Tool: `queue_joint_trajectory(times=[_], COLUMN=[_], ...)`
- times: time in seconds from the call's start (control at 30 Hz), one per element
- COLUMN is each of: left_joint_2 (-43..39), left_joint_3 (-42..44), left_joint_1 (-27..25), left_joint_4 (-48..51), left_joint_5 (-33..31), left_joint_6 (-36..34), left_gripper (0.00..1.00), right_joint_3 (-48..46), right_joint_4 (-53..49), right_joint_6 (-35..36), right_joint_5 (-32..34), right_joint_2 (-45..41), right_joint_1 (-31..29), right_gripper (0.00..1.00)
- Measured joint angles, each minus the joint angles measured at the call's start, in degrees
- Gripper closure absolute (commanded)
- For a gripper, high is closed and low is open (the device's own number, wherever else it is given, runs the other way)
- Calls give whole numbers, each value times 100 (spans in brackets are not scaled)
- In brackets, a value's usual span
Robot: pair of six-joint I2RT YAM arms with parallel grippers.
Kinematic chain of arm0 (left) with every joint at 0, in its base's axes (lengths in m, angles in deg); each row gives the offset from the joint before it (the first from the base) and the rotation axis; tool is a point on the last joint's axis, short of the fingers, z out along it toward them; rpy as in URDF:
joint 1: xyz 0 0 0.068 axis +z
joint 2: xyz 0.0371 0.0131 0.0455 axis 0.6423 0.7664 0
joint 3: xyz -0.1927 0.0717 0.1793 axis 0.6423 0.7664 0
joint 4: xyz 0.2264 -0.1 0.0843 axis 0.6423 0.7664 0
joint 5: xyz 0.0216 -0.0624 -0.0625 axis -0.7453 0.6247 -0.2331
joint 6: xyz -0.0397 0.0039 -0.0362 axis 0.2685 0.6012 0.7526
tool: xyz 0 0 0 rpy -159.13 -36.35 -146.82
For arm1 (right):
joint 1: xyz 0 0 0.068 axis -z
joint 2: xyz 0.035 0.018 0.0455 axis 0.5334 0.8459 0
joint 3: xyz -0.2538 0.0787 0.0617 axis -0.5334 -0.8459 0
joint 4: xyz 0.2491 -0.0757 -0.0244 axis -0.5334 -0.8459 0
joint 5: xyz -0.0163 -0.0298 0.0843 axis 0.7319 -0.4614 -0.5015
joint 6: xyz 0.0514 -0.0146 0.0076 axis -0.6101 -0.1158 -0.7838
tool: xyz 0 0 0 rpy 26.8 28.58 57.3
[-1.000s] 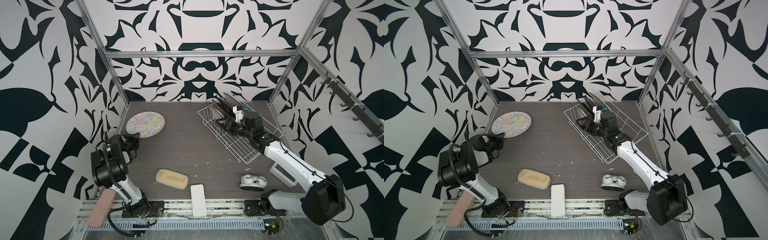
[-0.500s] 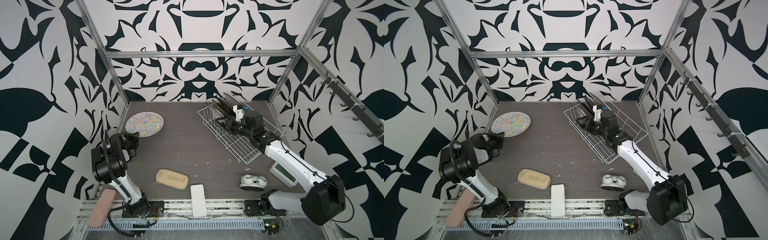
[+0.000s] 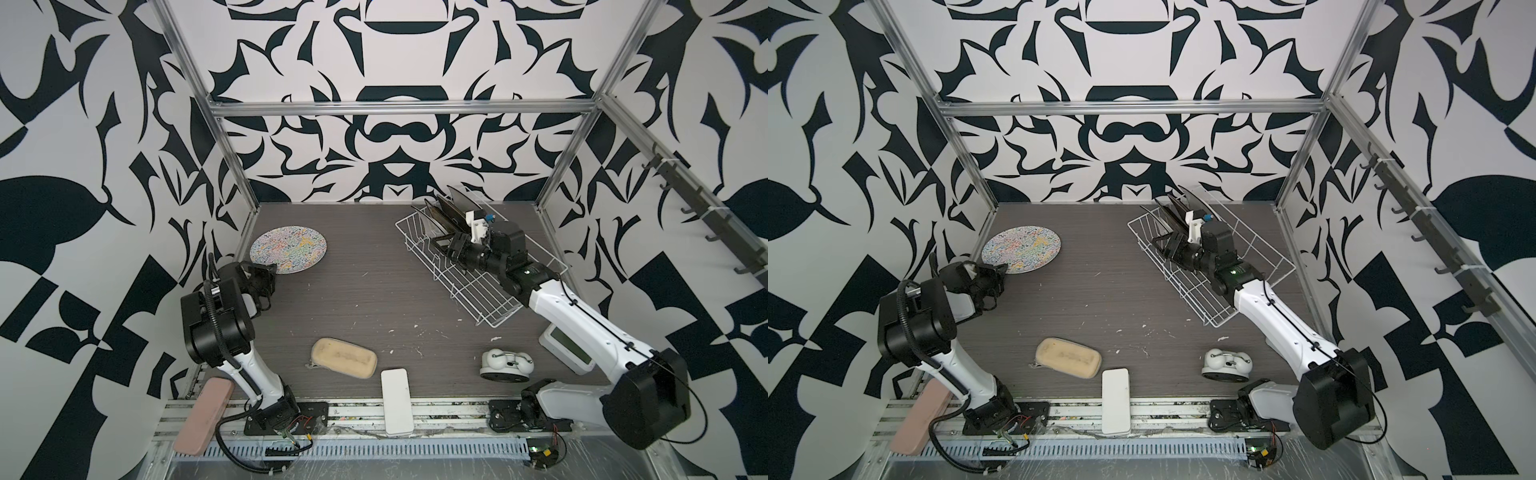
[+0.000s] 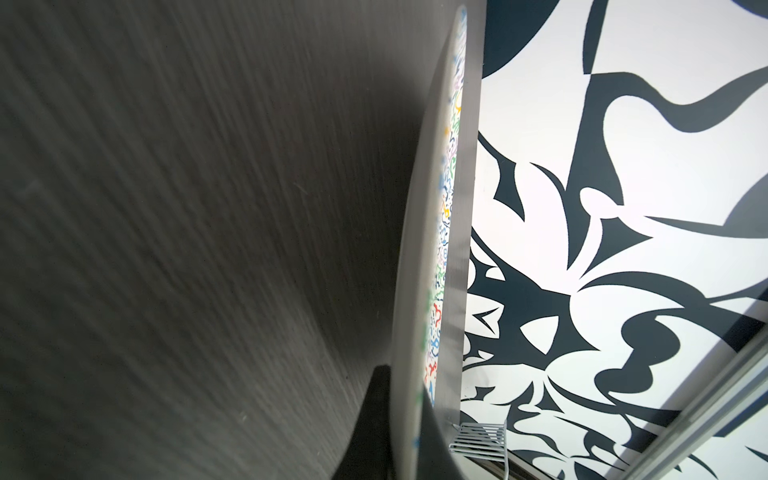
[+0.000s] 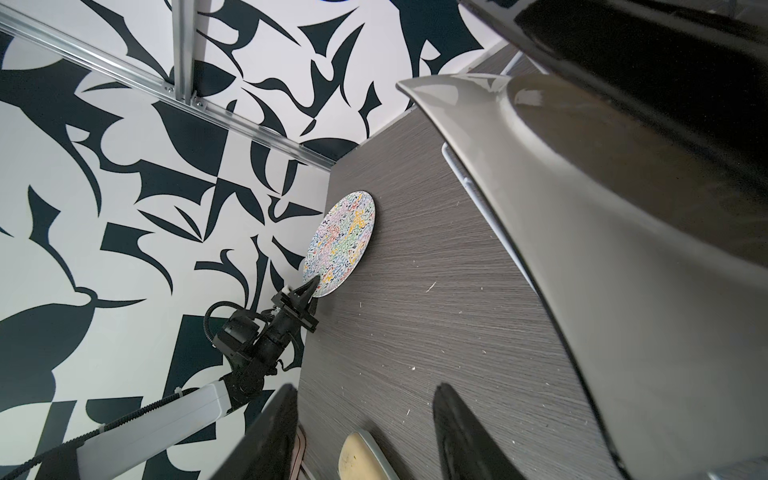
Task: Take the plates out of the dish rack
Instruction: 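Open the left gripper to release the colourful plate on the table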
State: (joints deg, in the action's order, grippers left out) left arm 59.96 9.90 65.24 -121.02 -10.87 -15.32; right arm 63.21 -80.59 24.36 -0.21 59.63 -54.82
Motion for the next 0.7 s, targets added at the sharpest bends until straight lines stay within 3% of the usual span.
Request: queue_joint_trajectory(times=[0.23,0.43,0.7], left_joint_2=[-13,-46,-46], left_joint_3=[-350,-378,-605], left_joint_1=[0,0,0], left_joint_4=[291,603,1419], left_joint_5=[68,101,61], left_joint_6=[-146,-212,-387], left_gripper=[51,34,19], right_joint_3=[0,0,0], right_joint_4=[-17,-28,-184], right_joint_6=[17,55,164], right_joint_5=[2,2,7], right_joint_2=[55,55,42], right_joint_1=[0,0,0], right_gripper=[44,44,44])
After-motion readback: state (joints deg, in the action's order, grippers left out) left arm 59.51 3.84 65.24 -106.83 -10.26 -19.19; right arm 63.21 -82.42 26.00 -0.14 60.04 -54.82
